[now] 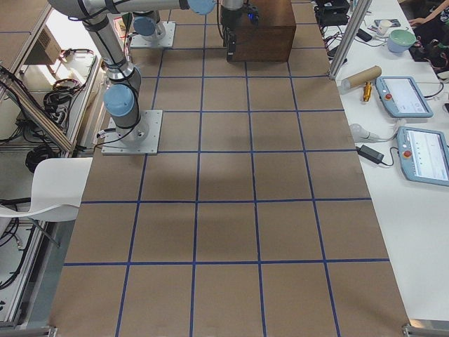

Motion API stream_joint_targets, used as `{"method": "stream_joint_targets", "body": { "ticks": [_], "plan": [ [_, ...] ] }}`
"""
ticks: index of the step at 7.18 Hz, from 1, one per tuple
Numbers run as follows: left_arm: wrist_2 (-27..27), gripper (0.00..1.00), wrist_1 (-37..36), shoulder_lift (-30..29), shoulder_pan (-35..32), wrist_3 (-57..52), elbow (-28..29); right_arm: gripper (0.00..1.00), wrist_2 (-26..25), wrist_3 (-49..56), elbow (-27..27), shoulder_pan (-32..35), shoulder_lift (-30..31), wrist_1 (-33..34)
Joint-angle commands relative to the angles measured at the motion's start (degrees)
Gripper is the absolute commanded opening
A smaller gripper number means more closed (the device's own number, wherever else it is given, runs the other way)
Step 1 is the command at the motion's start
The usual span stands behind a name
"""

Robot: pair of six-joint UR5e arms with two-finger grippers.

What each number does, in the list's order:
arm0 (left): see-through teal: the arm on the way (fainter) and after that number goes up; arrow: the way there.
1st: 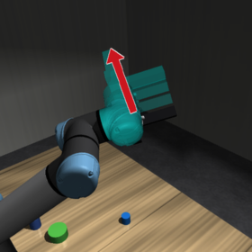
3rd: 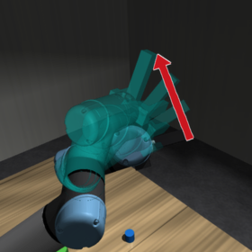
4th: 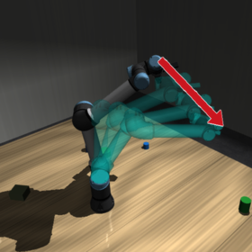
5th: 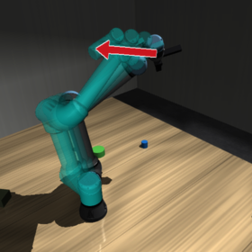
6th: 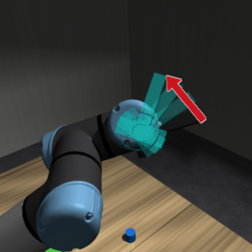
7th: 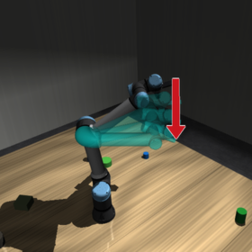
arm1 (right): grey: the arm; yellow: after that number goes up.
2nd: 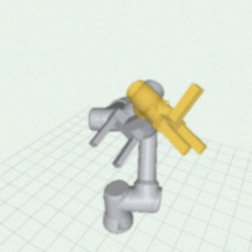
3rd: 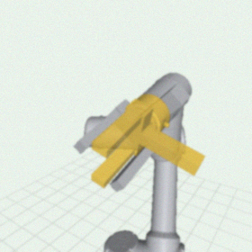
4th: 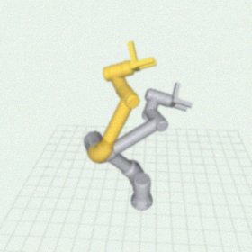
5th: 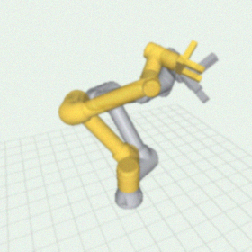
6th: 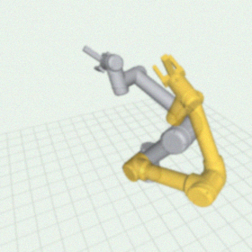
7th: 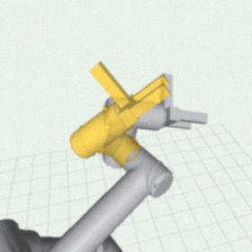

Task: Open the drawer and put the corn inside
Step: 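Move the left gripper down beside the cabinet to the white drawer handle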

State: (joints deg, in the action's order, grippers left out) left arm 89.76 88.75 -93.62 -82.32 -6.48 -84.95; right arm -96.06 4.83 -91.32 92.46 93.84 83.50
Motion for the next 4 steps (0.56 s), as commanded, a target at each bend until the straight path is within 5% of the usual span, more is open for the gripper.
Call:
{"method": "stream_joint_targets", "body": {
  "ticks": [1,4],
  "plan": [
    [-0.03,1.0,-0.16,-1.47,8.01,-7.37,0.74,1.0,0.0,0.0,0.0,0.0,0.02,0.0],
    [0.5,1.0,-1.9,-4.72,17.86,-19.68,0.75,1.0,0.0,-0.08,0.0,0.0,-0.06,0.0]
  ]
}}
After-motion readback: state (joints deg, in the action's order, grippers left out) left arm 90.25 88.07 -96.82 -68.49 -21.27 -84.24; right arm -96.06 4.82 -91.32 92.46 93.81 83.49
